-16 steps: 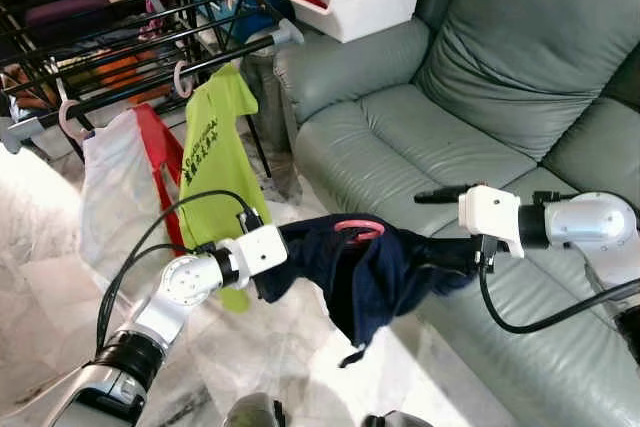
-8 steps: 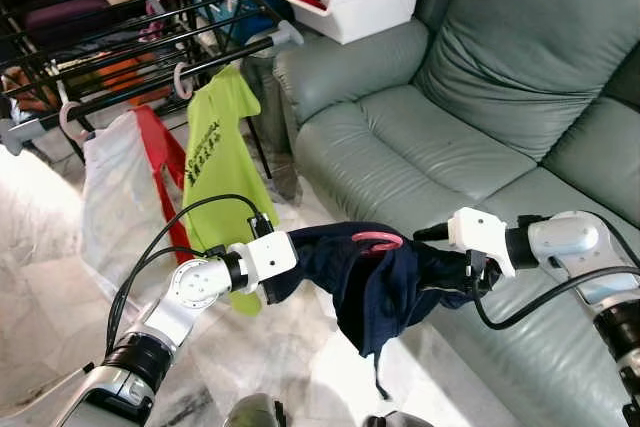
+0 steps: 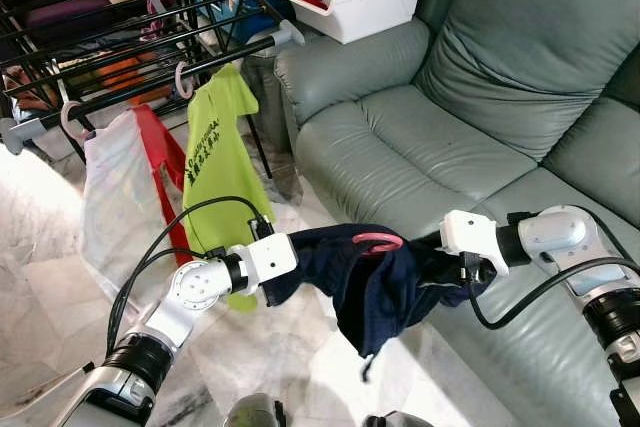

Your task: Hang hanger

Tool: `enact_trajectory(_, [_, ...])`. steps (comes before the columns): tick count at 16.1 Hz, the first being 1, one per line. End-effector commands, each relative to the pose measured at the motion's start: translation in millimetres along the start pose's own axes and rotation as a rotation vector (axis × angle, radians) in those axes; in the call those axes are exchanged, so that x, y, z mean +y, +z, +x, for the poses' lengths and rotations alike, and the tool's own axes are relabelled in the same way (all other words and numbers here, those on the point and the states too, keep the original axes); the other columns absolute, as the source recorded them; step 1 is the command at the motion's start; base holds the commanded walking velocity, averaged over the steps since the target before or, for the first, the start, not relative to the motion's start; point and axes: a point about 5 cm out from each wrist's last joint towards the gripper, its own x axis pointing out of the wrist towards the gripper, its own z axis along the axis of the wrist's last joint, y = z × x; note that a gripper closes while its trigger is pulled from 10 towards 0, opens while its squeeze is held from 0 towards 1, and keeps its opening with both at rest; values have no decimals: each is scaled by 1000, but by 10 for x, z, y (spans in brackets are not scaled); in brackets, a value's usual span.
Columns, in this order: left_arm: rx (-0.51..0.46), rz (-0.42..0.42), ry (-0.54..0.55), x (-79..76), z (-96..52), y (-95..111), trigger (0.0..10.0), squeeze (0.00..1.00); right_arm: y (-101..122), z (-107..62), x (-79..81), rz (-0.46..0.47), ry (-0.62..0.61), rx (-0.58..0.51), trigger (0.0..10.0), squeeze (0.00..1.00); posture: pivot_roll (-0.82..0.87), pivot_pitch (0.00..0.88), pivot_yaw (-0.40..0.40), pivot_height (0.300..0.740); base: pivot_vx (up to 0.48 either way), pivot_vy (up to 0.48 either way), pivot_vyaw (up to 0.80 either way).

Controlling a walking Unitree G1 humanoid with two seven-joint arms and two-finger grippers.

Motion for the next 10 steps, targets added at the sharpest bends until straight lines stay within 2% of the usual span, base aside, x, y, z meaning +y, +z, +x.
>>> enact_trajectory(1, [-71,31,-9,35,60,136,0,0,31,44,1,-17,34,-8,0,0,-74,5,38,740,0,0,0])
enact_trajectory(10, [-50,27,-50,-52,92,98,0,0,-90,65,197,57,171,36,0,0,-86,10,23,740,0,0,0])
